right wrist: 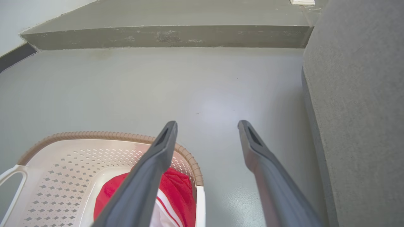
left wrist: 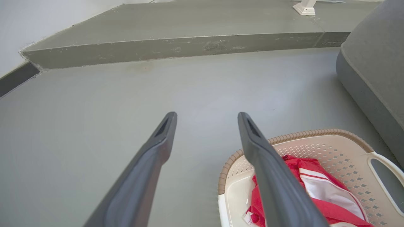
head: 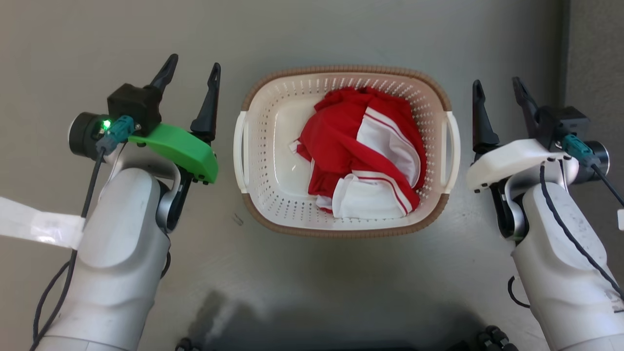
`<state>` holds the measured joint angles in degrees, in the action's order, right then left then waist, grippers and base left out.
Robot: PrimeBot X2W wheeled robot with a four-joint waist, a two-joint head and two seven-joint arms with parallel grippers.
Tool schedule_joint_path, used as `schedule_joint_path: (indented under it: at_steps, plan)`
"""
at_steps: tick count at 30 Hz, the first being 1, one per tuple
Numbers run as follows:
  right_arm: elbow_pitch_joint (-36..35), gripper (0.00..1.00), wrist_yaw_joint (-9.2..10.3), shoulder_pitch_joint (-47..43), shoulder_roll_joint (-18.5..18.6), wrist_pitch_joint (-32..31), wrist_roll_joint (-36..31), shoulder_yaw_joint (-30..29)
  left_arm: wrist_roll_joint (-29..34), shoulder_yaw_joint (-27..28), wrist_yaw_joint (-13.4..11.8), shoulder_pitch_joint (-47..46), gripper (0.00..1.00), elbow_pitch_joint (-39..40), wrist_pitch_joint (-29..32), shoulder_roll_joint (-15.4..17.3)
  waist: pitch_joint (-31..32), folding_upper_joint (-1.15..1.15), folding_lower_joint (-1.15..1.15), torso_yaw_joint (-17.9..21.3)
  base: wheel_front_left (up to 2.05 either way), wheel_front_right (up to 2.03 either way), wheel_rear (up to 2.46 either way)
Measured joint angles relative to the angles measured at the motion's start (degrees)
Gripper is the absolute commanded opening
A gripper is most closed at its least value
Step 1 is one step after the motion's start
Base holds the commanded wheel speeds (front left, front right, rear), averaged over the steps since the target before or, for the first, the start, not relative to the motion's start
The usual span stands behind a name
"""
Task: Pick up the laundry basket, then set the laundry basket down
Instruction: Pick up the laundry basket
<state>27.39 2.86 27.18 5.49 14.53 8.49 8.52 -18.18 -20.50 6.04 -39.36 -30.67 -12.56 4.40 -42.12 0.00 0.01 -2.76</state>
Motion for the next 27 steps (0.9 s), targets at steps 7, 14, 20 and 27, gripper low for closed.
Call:
schedule_joint_path:
  at_steps: [7, 14, 20, 27]
  plan:
    - [4.5, 1.00, -0.54, 2.8, -0.3, 0.1, -0.5, 1.3, -1.3, -1.5, 0.6, -3.0, 1.00, -5.7, 0.0, -0.1, -4.4, 0.00, 0.00, -0.5, 0.00, 0.00, 0.00]
    - [8.0, 1.00, -0.58, 4.2, -0.9, 0.1, -0.5, 1.5, -1.9, -3.6, 1.1, -4.2, 1.00, -9.9, -0.1, -1.0, -7.1, 0.00, 0.00, -0.3, 0.00, 0.00, 0.00]
    - [10.7, 1.00, -0.83, 5.2, -1.3, 0.1, 0.3, 1.7, -2.8, -5.6, 1.1, -4.5, 1.00, -13.4, -0.1, -1.6, -8.6, 0.00, 0.00, 0.1, 0.00, 0.00, 0.00]
    - [13.6, 1.00, -1.34, 6.4, -1.5, 0.1, 0.7, 2.9, -6.0, -9.0, 1.1, -5.0, 1.00, -16.1, 0.0, -1.9, -9.7, 0.00, -0.01, 0.5, 0.00, 0.00, 0.00]
